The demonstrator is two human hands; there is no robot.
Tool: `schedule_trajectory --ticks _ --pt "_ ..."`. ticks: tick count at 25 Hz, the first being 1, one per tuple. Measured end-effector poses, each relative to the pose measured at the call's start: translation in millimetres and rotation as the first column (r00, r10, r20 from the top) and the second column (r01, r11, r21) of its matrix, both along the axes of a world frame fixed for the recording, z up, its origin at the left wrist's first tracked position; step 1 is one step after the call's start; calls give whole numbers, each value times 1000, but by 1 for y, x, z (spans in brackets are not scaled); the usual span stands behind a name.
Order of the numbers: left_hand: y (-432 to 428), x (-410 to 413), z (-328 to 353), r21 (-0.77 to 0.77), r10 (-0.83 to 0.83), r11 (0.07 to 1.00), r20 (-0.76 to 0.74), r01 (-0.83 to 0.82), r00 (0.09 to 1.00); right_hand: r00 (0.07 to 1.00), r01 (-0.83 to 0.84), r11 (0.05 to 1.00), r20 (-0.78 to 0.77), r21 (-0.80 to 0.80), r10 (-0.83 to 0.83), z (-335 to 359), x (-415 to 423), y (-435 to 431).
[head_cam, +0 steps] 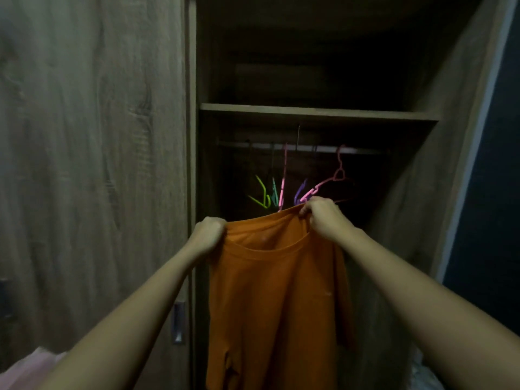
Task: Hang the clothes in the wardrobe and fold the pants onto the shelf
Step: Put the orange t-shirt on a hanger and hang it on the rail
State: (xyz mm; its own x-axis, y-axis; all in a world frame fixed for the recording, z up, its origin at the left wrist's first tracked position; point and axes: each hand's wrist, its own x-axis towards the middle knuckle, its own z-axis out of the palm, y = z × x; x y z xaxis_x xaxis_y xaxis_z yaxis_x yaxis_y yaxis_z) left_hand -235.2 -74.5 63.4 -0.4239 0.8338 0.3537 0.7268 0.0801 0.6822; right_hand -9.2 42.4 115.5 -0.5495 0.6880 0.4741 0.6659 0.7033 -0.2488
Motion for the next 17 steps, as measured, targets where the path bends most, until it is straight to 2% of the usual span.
schedule_trajectory --ticks 1,2,4,6,11,14,17 --pt "11 4 1 9 8 1000 -39 -7 999 1000 -3 1000 -1 20 3 6 -2 7" --pt "21 7 2 41 27 999 -14 -26 1000 1000 -4 1000 3 27 4 11 -3 11" --pt "38 10 7 137 81 985 149 -102 986 1000 -8 999 26 39 7 19 -7 14" --pt "66 10 16 184 105 972 230 -149 967 997 -28 997 68 68 23 24 -10 20" --pt "147 8 35 141 107 978 289 -153 951 991 -66 994 123 86 55 34 -7 37" --pt "190 9 40 134 169 968 278 -213 945 991 -64 991 122 117 49 37 -3 52" --pt "223 13 46 124 240 946 353 -299 904 992 -61 990 118 130 45 38 3 70"
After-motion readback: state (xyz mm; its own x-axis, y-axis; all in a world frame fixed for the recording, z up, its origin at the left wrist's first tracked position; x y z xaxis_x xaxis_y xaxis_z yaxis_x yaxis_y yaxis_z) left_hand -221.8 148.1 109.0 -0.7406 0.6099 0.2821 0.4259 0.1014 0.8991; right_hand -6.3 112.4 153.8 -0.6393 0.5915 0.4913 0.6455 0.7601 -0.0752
